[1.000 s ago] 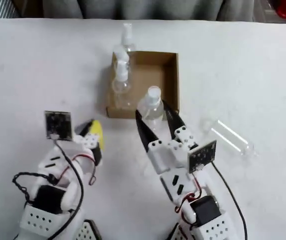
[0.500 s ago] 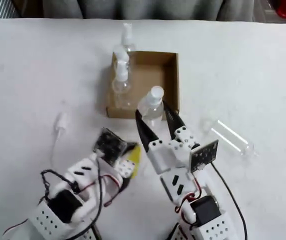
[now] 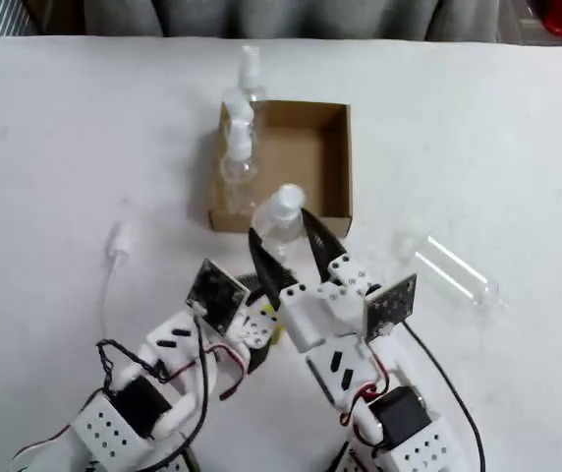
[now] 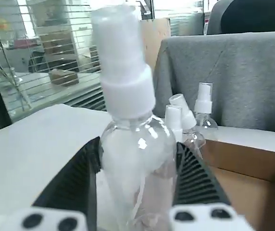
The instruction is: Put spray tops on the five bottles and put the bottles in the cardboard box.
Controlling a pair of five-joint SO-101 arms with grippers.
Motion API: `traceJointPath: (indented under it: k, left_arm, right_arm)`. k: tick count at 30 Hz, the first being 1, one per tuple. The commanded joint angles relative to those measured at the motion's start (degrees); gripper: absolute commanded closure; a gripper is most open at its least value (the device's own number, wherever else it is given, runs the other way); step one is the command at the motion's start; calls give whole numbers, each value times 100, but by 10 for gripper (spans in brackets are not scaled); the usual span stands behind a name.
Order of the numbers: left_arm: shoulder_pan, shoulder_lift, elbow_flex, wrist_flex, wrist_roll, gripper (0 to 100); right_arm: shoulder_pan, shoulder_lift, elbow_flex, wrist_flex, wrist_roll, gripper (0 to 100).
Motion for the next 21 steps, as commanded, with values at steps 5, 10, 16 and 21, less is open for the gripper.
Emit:
traceJointPath:
  k: [5,10,16,21]
  left_arm:
    - [-602,-66,-132,-299,-62,980]
    - [-620,-75,-105,-264,-62,980]
    - [-637,-84,-97,-53,-70,980]
    - [-1033,-101,-149,554,-79,980]
  right_arm:
    - [-136,4,-114,171,-53,985]
    - [-101,4,-114,154,-44,985]
    - [233,4,-114,13,-44,985]
    - [567,13,-114,-145,-44,985]
